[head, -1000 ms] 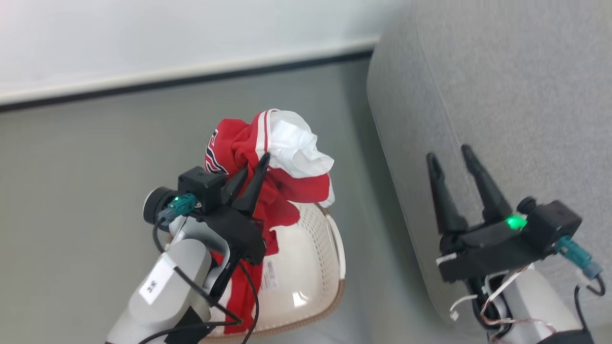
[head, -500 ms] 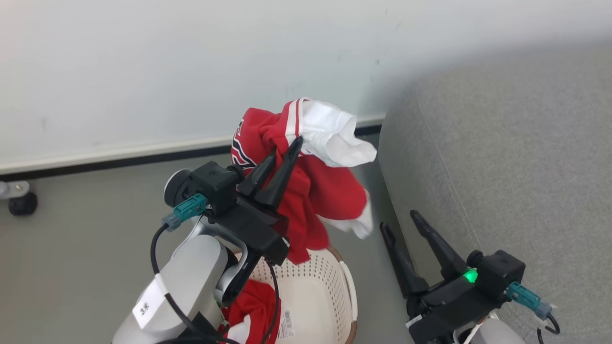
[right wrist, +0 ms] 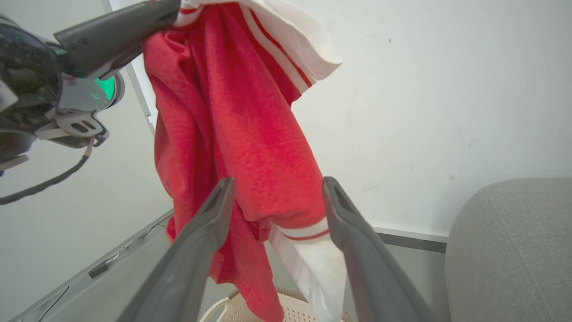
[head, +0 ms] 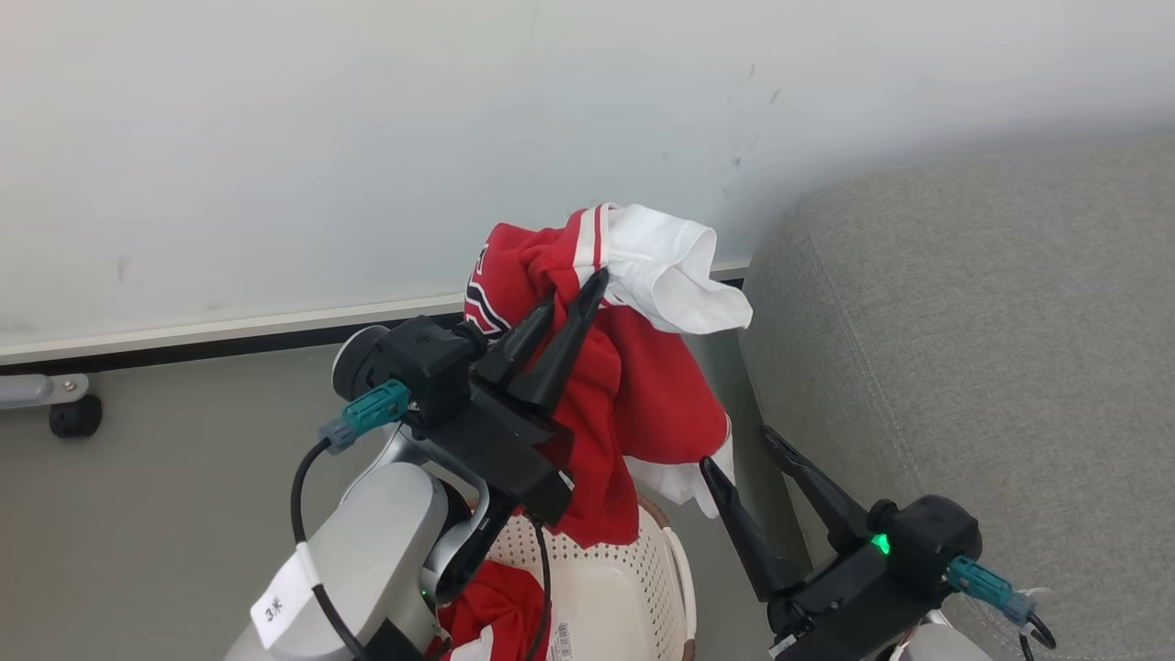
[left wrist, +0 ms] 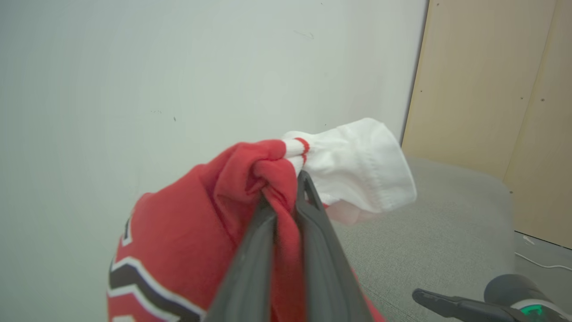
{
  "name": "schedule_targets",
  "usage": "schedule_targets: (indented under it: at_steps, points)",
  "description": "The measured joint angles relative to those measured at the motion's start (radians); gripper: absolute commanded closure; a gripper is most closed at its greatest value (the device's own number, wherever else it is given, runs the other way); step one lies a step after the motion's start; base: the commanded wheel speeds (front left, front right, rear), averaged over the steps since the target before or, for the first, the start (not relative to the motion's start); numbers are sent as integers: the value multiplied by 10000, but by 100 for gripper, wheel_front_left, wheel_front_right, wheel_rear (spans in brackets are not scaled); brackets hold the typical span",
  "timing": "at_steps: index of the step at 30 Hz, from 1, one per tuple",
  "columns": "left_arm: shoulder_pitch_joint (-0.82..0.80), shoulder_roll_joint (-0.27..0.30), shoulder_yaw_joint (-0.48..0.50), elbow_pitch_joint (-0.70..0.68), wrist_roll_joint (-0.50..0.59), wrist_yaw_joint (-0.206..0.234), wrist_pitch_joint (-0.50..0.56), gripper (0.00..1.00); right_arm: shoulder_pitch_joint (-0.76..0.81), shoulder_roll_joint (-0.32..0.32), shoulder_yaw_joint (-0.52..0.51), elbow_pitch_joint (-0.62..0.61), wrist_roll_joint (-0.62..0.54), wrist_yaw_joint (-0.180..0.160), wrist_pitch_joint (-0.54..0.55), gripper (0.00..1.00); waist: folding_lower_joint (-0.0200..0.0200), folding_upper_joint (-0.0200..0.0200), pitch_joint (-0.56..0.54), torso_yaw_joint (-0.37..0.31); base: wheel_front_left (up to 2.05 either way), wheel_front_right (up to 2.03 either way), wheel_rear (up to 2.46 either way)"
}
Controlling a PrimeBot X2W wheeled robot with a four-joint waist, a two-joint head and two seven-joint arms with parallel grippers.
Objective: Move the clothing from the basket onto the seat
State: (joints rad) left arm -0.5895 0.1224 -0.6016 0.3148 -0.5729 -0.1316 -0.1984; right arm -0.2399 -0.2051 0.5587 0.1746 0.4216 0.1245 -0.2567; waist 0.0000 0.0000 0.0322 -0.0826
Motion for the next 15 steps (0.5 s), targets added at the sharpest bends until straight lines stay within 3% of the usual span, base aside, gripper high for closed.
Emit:
schedule_targets:
  at_steps: [15]
  points:
    - [-295,-176,-663,-451,-52,0,790,100,-1617,-94,1009,1457,-825,0,90,0,2,0,136,441,0,0,0]
